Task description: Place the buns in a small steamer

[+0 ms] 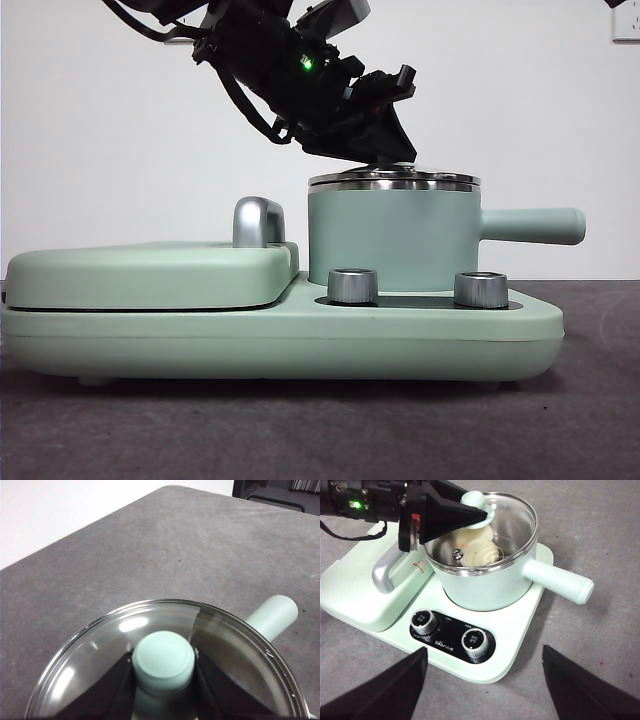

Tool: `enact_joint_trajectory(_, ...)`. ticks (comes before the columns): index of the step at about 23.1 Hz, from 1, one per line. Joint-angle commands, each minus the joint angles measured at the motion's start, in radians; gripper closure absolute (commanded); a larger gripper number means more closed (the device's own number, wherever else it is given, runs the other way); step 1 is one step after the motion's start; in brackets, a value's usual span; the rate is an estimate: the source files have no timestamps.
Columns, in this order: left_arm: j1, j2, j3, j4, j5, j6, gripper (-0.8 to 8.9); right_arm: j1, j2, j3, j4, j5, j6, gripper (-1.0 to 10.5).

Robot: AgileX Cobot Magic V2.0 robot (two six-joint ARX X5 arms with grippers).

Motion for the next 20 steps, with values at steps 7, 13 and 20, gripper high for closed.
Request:
enact_joint_trajectory(7,-0.008,0.026,0.002,-0.060,-0.002,-0.005,8.03,0.006,0.004,0.006,0.003,0.002,0.006,5.9)
enact_joint_trajectory(13,-0.008,0.026,0.002,-0.061,-0.002,-0.011,6.56,0.006,0.004,0.006,-0.004,0.003,0.005,5.9)
enact_joint_trajectory(20,-0.007,-0.014,0.003,-0.082,-0.002,-0.051,5.55,0.006,0.004,0.006,-0.011,0.003,0.002,5.9)
